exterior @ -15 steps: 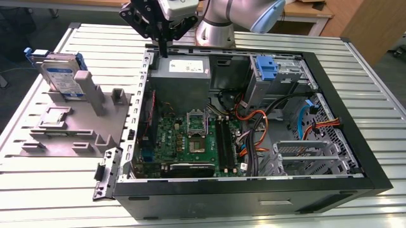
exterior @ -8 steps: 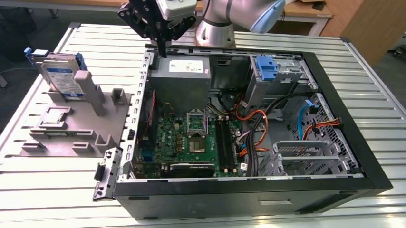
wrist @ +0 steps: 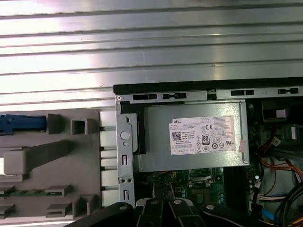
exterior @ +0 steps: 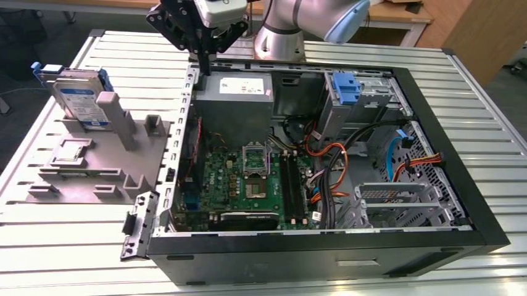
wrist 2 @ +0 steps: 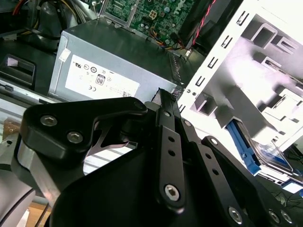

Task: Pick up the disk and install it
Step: 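Reach for the disk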

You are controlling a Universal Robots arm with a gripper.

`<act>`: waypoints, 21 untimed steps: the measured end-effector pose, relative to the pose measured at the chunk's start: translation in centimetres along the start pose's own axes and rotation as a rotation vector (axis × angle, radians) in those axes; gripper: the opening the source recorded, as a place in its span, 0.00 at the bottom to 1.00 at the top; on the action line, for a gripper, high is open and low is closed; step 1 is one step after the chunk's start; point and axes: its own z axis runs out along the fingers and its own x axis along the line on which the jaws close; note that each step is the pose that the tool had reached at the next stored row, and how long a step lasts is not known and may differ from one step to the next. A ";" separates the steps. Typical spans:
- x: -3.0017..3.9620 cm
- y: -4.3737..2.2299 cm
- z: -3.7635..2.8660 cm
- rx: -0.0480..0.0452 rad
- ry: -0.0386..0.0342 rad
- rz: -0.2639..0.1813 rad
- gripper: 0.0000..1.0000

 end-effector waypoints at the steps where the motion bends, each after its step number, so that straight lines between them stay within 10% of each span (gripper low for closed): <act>1: 0.01 0.00 0.00 0.0000 0.0000 0.000 0.10; 21: 0.80 -0.06 0.03 0.0001 0.0012 0.000 0.10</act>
